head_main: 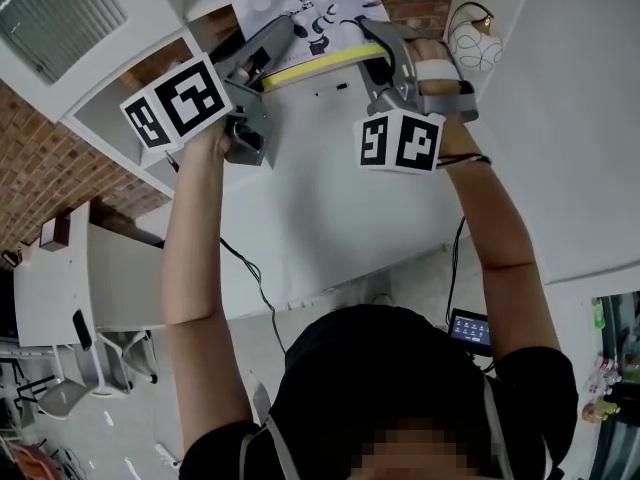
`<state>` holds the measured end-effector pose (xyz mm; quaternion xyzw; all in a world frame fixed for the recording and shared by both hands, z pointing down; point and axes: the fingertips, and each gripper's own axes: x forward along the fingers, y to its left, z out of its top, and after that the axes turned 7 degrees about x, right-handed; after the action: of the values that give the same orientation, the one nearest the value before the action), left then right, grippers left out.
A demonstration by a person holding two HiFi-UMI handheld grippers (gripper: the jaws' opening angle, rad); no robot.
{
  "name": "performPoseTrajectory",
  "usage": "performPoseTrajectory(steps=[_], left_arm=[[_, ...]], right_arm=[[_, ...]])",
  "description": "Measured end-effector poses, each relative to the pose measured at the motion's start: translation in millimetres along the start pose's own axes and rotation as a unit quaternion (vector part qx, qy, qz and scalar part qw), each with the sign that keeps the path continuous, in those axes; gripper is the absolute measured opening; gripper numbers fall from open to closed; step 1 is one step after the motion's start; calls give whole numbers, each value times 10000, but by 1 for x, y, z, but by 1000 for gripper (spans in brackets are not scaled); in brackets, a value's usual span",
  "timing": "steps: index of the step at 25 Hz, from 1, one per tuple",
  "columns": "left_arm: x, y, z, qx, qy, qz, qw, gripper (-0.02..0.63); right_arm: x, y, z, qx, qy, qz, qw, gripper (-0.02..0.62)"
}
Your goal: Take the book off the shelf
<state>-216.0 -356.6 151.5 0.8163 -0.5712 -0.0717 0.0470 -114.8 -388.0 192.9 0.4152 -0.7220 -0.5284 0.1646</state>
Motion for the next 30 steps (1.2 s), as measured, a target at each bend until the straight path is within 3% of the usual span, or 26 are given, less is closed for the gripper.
performPoseTrajectory(steps=[4,10,18,21,25,30], left_arm=[[12,4,-3,-97,3,-113,9999,261],[18,4,-10,-965,-119,-691,9929,178],[20,1,-21,-1266,-203,-950,9872,110],[17,3,-30,-1404,-199,-978,9851,94],[21,9,-58,-1475,-202,-902,9847,74],[21,9,-56,-1448,-346,-785,9857,71]], right_arm=[[2,0,0,20,-58,17,10000,110],[4,6,-2,-33,-99,29,9999,121],[4,27,-13,-163,-82,287,9994,186],[4,38,-17,-44,-68,512,9987,238],[9,75,-35,280,-90,971,9948,262],[8,82,-35,495,-258,1421,9883,293]])
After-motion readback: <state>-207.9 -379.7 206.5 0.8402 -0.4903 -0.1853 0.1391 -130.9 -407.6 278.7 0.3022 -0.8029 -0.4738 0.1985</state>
